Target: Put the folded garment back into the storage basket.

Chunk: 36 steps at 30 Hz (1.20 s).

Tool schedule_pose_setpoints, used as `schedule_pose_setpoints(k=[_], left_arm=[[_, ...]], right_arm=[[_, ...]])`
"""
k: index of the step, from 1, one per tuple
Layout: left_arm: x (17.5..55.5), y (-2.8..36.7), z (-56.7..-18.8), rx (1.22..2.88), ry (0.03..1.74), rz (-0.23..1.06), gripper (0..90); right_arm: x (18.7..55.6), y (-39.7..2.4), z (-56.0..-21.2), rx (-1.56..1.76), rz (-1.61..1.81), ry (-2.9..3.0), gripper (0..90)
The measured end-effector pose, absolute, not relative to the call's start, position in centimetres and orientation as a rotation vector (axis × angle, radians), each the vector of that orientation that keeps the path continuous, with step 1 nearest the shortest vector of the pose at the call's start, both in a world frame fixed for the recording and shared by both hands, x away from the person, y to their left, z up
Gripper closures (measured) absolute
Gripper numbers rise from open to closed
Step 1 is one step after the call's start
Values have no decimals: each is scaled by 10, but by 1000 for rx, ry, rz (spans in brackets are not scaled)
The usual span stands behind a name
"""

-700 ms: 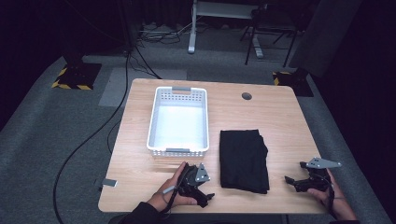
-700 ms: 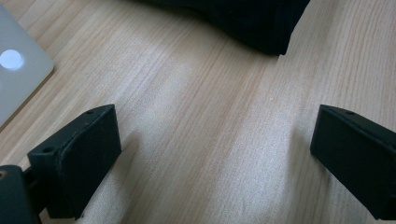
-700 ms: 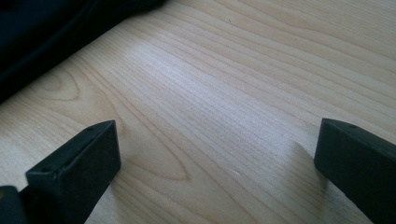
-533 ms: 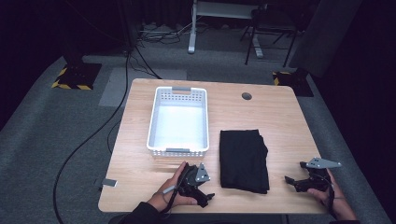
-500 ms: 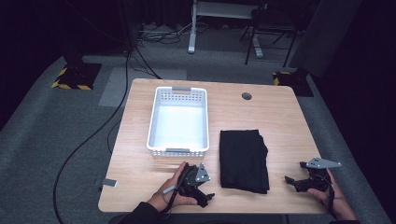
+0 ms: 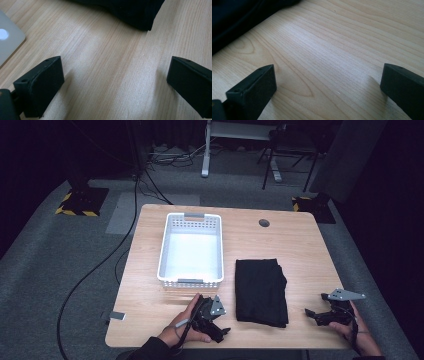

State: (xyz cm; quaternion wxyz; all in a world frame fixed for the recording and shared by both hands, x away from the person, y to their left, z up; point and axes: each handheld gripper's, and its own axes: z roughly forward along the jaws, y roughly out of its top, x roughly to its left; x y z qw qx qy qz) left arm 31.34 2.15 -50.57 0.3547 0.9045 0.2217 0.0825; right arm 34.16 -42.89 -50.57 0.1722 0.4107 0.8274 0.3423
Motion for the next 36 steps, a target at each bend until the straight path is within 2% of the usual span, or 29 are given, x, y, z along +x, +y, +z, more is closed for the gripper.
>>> schedule_pose_setpoints(k=[9,16,36], left_arm=[[313,22,-504,2348,612,226,9],[310,20,-500,2360,628,274,50],[309,12,-490,2370,603,255,59]], right_arm=[[342,-429,-506,1167,971,2347,4],[342,-429,-506,1167,971,2347,4],[342,-429,-506,1168,971,2345,4]])
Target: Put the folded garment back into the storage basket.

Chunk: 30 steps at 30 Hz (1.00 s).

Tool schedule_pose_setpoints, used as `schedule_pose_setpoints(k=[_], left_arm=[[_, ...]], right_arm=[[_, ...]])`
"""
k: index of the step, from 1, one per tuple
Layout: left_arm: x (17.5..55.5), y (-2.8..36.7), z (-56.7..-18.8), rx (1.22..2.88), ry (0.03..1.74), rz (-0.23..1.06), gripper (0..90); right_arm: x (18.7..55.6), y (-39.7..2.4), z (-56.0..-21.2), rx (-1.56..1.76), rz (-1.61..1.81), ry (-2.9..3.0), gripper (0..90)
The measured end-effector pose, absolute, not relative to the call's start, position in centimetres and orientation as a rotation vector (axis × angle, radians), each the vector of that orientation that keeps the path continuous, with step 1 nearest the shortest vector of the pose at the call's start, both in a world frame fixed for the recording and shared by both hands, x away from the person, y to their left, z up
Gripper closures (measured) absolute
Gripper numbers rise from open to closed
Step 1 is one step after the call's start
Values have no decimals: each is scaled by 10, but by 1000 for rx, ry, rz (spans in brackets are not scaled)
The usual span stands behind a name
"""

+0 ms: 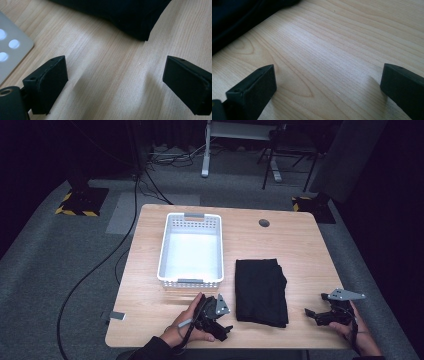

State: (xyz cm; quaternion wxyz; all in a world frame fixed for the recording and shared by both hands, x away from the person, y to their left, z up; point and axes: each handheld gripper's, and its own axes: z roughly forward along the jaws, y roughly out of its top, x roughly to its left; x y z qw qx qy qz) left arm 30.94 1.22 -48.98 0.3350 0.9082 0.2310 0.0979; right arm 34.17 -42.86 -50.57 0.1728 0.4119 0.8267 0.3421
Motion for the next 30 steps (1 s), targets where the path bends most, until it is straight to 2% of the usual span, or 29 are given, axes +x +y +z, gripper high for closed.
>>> schedule_pose_setpoints(k=[30], left_arm=[[322,-19,-486,2378,574,259,70]], right_arm=[[342,-429,-506,1169,970,2344,4]])
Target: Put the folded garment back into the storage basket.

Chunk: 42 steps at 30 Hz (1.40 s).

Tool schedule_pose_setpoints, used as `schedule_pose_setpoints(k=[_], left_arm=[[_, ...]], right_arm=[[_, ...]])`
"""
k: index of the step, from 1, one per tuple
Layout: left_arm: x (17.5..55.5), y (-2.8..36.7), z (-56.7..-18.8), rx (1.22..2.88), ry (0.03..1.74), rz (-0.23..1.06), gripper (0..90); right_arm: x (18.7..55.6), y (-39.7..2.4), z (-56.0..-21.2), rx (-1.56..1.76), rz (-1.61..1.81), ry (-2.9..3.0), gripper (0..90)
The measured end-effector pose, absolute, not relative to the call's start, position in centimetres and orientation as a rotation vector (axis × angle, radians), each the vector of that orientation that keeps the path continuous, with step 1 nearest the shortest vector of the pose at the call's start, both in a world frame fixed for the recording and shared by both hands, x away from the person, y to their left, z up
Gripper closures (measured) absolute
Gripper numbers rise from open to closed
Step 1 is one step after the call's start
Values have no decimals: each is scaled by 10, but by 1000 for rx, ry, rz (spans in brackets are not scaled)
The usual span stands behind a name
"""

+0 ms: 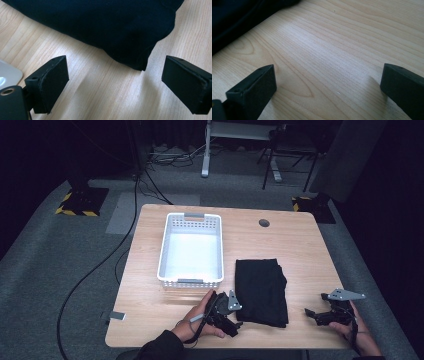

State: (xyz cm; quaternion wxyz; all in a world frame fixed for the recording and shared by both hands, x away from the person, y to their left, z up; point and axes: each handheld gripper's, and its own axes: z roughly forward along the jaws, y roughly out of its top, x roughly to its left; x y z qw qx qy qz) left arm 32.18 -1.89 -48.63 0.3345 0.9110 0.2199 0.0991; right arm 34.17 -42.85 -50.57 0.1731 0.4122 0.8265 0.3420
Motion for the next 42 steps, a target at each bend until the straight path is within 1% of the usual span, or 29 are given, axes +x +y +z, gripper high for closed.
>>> schedule_pose_setpoints(k=[8,13,14,18,19,21,24,25,27,28,30,37,42], left_arm=[[325,-29,-490,2382,585,267,77],[327,-35,-494,2390,606,288,96],[327,-35,-495,2386,612,305,109],[329,-37,-495,2371,626,299,168],[329,-36,-495,2365,619,294,194],[327,-36,-494,2359,597,310,332],[323,-36,-493,2363,548,318,512],[322,-36,-493,2364,540,320,601],[320,-38,-493,2371,523,359,694],[320,-38,-493,2376,521,362,722],[322,-38,-493,2373,534,344,737],[321,-38,-495,2355,528,363,741],[322,-37,-495,2343,535,337,742]], right_arm=[[342,-428,-506,1169,970,2344,4],[342,-428,-506,1169,970,2344,4],[342,-428,-506,1169,971,2344,4],[342,-429,-506,1169,970,2344,4],[342,-428,-506,1169,970,2344,4],[342,-428,-506,1169,970,2344,4],[342,-428,-506,1169,970,2344,4],[342,-428,-506,1169,970,2344,4],[342,-428,-506,1169,970,2344,4],[342,-428,-506,1170,970,2344,4],[342,-428,-506,1169,970,2344,4],[342,-428,-506,1170,969,2344,4],[342,-428,-503,1167,939,2363,6]])
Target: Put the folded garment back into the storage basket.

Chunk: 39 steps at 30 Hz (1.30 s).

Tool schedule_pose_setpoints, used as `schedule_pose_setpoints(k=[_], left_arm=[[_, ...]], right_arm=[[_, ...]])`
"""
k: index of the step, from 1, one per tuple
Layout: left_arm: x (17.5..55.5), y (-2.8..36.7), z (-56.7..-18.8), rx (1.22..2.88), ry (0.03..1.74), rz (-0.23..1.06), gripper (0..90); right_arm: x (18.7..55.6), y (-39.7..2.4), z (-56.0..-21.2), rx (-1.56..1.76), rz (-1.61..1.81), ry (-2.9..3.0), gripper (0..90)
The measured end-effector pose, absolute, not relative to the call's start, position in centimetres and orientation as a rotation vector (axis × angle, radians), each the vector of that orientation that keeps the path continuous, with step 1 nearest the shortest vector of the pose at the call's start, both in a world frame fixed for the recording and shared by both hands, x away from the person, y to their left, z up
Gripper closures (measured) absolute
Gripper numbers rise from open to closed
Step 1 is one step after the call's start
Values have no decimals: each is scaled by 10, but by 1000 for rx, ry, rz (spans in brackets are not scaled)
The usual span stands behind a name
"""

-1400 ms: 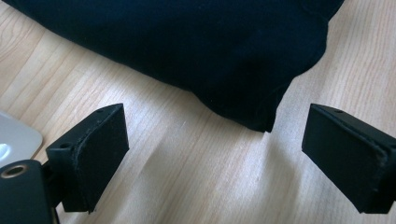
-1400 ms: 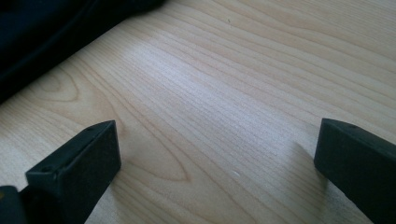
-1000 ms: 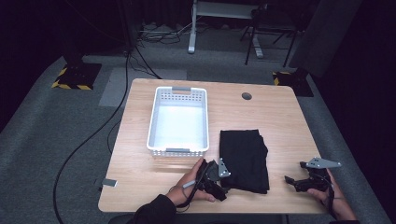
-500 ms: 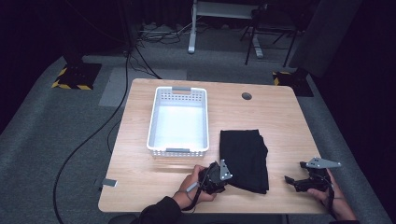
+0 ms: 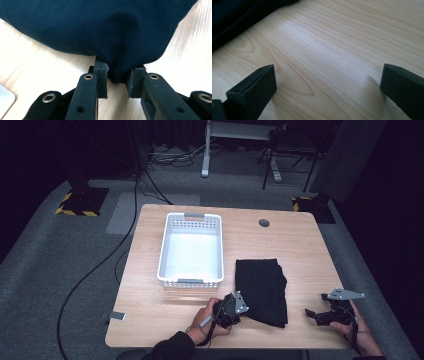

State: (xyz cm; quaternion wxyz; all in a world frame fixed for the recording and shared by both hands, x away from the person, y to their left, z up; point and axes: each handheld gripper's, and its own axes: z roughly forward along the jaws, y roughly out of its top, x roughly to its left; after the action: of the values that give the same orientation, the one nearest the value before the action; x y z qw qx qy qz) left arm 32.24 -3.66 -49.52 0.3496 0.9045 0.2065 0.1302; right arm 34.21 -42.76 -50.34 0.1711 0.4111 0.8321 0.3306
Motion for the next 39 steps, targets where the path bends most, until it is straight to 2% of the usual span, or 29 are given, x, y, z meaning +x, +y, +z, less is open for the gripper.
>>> schedule_pose_setpoints(k=[3,32,39], left_arm=[[324,-36,-495,2340,533,323,741],[326,-36,-496,2323,549,285,739],[326,-36,-496,2325,548,283,738]], right_arm=[[340,-424,-498,1136,888,2373,40],[359,-389,-441,1004,910,2311,33],[365,-377,-437,973,906,2322,33]])
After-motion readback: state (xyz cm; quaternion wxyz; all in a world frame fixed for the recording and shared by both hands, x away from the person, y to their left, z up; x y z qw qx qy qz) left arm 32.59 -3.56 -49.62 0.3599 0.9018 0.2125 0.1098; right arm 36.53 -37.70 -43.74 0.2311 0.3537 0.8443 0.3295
